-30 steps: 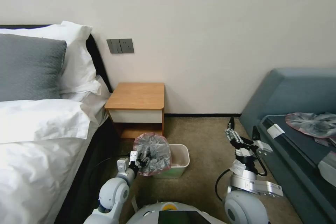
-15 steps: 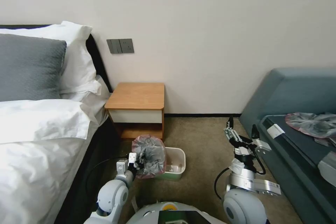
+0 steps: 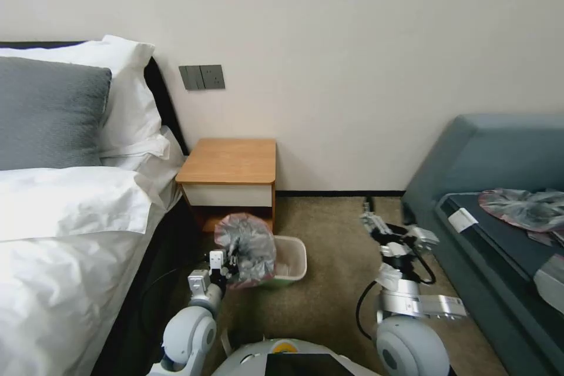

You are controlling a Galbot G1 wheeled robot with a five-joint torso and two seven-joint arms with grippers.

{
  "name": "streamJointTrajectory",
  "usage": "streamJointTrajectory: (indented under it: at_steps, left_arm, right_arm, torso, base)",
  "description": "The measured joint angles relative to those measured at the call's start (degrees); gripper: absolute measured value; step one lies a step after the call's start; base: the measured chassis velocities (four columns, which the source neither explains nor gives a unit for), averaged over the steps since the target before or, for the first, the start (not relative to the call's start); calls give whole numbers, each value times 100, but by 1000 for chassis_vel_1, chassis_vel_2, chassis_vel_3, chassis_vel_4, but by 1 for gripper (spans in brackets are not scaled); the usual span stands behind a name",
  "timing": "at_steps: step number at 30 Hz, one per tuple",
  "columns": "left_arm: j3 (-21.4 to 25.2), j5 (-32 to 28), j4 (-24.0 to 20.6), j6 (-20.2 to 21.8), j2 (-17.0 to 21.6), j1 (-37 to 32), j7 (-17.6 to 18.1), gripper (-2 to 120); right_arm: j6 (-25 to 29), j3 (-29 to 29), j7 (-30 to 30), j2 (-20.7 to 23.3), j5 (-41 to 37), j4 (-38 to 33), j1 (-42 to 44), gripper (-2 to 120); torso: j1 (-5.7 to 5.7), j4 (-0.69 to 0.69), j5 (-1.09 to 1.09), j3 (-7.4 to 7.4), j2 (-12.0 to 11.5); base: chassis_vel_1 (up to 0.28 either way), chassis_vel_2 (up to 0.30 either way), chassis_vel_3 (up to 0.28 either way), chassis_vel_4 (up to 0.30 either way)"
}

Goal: Pick up the garbage bag from the table and place it over the trash can.

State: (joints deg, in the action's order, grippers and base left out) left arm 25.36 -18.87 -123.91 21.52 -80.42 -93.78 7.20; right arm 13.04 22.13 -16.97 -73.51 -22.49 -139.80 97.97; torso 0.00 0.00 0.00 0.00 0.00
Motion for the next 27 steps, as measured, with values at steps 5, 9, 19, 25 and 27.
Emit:
streamJointTrajectory:
  at_steps: [5,9,19,25,27]
  left_arm:
    - [124,-150,-2,-781,23,-37,-71,9]
    - [171,-169,-1,-1056,57,-67,-131,9]
    - [127,-227,131,-1684,163,-46,-518,9]
    - [132,-233,225,-1858,186,-31,-646,9]
    - [156,-243,243,-1973,186,-37,-770,9]
  right_arm:
    - [-1082,-321,689,428,-1013,-172,-362,100]
    - [-1679,-522,922,654,-1417,-187,-653,100]
    - [-2725,-1133,1340,1228,-2651,137,-1387,100]
    - [-2798,-1493,1102,1186,-2851,284,-1567,100]
    - [-2929,-1834,835,1052,-3034,741,-2007,100]
  torso:
    - [0,1,0,0,0]
    - [0,1,0,0,0]
    - [0,0,0,0,0]
    - [0,-1,-1,0,0]
    - [0,0,0,0,0]
  base:
    - [0,0,0,0]
    - [0,0,0,0]
    - [0,0,0,0]
    - [0,0,0,0]
    - [0,0,0,0]
